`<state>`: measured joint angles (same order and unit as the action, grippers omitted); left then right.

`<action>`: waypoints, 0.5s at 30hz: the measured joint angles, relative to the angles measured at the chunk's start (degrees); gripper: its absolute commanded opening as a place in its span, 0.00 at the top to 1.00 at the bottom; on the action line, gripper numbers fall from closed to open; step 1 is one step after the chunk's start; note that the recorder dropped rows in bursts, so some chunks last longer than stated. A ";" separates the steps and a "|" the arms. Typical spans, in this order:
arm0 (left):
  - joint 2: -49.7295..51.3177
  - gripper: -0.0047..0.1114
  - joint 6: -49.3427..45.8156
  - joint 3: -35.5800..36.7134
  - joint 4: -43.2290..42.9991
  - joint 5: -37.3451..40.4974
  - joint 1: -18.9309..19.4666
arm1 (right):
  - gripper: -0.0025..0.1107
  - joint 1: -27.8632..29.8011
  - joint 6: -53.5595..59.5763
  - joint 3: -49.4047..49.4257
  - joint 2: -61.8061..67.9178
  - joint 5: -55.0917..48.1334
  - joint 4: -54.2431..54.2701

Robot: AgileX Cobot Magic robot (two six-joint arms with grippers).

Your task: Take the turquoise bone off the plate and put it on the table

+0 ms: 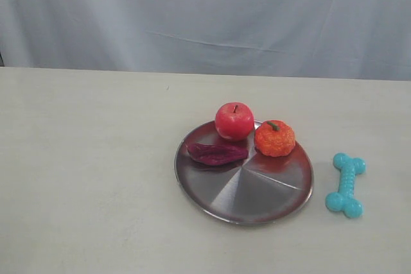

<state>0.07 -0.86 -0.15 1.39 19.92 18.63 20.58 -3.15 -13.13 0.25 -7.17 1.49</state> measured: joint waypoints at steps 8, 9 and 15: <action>0.00 0.96 0.00 0.00 0.00 0.00 0.00 | 0.98 -4.49 0.11 9.12 0.02 4.69 0.00; 0.00 0.96 0.00 0.00 0.00 0.00 0.00 | 0.98 -4.50 0.11 9.92 0.02 4.81 0.00; 0.00 0.96 0.00 0.00 0.00 0.00 0.00 | 0.98 -4.50 0.32 12.89 0.02 2.84 0.00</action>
<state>0.07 -0.86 -0.15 1.39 19.92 18.63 16.07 -2.83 -0.24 0.27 -4.33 1.49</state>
